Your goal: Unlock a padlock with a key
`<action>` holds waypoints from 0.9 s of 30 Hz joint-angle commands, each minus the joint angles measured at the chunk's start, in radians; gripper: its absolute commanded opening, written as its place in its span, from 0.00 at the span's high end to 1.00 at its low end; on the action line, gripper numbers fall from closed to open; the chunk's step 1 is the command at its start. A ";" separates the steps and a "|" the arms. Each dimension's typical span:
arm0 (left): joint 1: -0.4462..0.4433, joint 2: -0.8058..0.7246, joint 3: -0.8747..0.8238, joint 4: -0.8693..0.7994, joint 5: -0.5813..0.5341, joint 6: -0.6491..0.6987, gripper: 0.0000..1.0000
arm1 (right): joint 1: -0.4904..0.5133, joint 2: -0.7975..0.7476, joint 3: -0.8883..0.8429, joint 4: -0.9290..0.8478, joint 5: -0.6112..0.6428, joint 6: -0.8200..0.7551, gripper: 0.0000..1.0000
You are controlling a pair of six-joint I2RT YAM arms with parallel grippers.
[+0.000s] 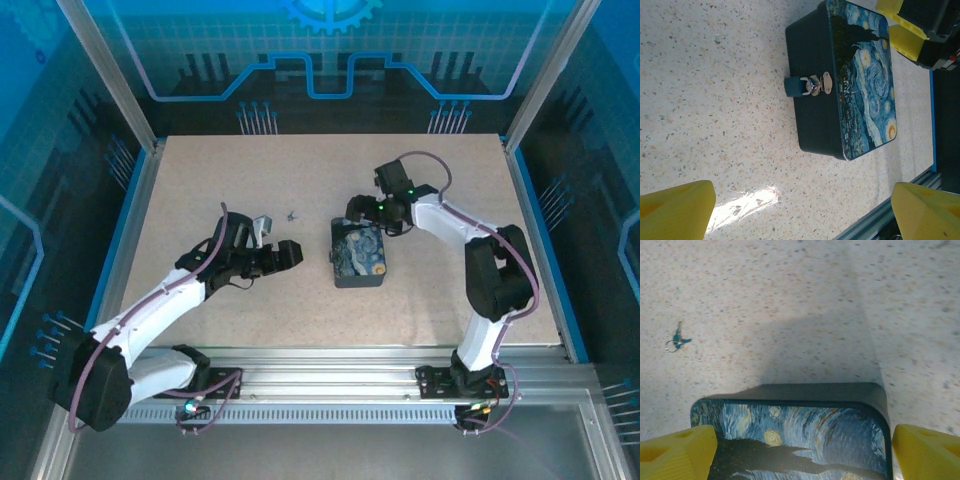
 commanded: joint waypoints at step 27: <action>0.026 0.678 0.712 -0.105 0.121 0.151 0.05 | 0.137 -0.603 -0.508 -0.051 0.063 0.234 0.04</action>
